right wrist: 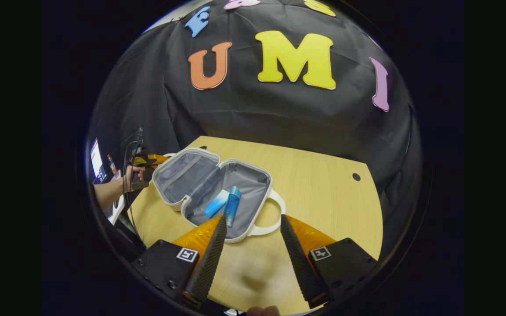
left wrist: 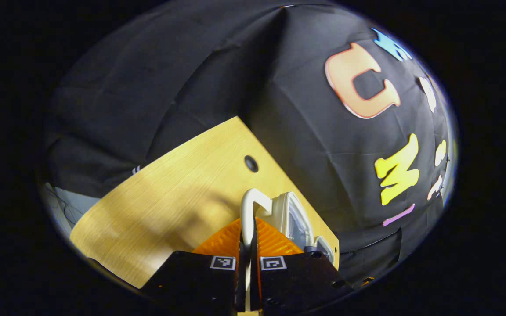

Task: First open the suitcase, pack the skin care products into it, and then close the suitcase.

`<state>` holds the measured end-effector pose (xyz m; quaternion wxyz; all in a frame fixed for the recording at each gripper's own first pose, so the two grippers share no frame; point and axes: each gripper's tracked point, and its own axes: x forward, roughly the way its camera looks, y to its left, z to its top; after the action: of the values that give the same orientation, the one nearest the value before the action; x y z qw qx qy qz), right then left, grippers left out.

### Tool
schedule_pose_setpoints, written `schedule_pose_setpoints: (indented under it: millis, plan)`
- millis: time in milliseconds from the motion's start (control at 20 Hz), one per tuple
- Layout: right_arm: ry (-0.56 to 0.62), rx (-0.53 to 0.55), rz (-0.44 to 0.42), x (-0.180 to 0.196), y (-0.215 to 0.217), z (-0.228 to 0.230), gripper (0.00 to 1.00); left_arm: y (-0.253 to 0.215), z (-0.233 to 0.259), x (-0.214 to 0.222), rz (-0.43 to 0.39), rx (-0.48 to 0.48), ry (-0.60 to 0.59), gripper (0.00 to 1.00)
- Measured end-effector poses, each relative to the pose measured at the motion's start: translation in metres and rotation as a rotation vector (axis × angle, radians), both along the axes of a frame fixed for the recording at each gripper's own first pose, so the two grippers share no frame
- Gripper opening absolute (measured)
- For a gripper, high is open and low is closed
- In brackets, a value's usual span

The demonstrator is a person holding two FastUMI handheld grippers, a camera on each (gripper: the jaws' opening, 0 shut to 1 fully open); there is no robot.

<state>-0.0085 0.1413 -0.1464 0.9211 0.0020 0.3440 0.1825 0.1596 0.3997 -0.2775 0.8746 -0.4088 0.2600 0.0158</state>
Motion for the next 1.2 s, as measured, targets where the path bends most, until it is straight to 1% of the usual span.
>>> schedule_pose_setpoints:
  millis: [150, 200, 250, 300, 400, 550, 750, 900, 950, 1000, 1100, 1150, 1200]
  plan:
    - [-0.018, 0.036, -0.019, -0.002, -0.007, 0.005, 0.74, -0.022, 0.054, 0.001, -0.042, 0.082, -0.052, 0.06]
    - [-0.024, 0.051, -0.03, -0.003, -0.01, 0.006, 0.73, -0.032, 0.069, 0.001, -0.05, 0.118, -0.061, 0.06]
    - [-0.034, 0.062, -0.036, -0.003, -0.012, 0.009, 0.74, -0.043, 0.084, -0.002, -0.055, 0.16, -0.07, 0.06]
    - [-0.047, 0.07, -0.048, -0.003, -0.017, 0.011, 0.73, -0.054, 0.099, -0.005, -0.057, 0.215, -0.075, 0.06]
    - [-0.084, 0.089, -0.09, -0.001, -0.033, 0.02, 0.75, -0.081, 0.126, -0.009, -0.053, 0.35, -0.078, 0.06]
    - [-0.13, 0.106, -0.143, 0.001, -0.054, 0.03, 0.74, -0.123, 0.155, -0.015, -0.065, 0.489, -0.109, 0.06]
    - [-0.179, 0.103, -0.193, -0.005, -0.084, 0.041, 0.74, -0.178, 0.176, -0.017, -0.111, 0.596, -0.141, 0.06]
    - [-0.2, 0.087, -0.228, -0.012, -0.11, 0.044, 0.74, -0.237, 0.186, -0.023, -0.167, 0.64, -0.188, 0.06]
    - [-0.198, 0.086, -0.243, -0.014, -0.118, 0.042, 0.74, -0.252, 0.18, -0.035, -0.194, 0.66, -0.202, 0.06]
    - [-0.197, 0.086, -0.257, -0.016, -0.127, 0.042, 0.74, -0.271, 0.178, -0.037, -0.214, 0.686, -0.216, 0.06]
    - [-0.197, 0.082, -0.282, -0.017, -0.143, 0.041, 0.74, -0.307, 0.171, -0.033, -0.25, 0.737, -0.225, 0.06]
    - [-0.194, 0.079, -0.293, -0.018, -0.15, 0.04, 0.72, -0.327, 0.165, -0.031, -0.272, 0.753, -0.226, 0.06]
    - [-0.192, 0.077, -0.3, -0.02, -0.157, 0.039, 0.74, -0.347, 0.156, -0.031, -0.298, 0.766, -0.231, 0.06]
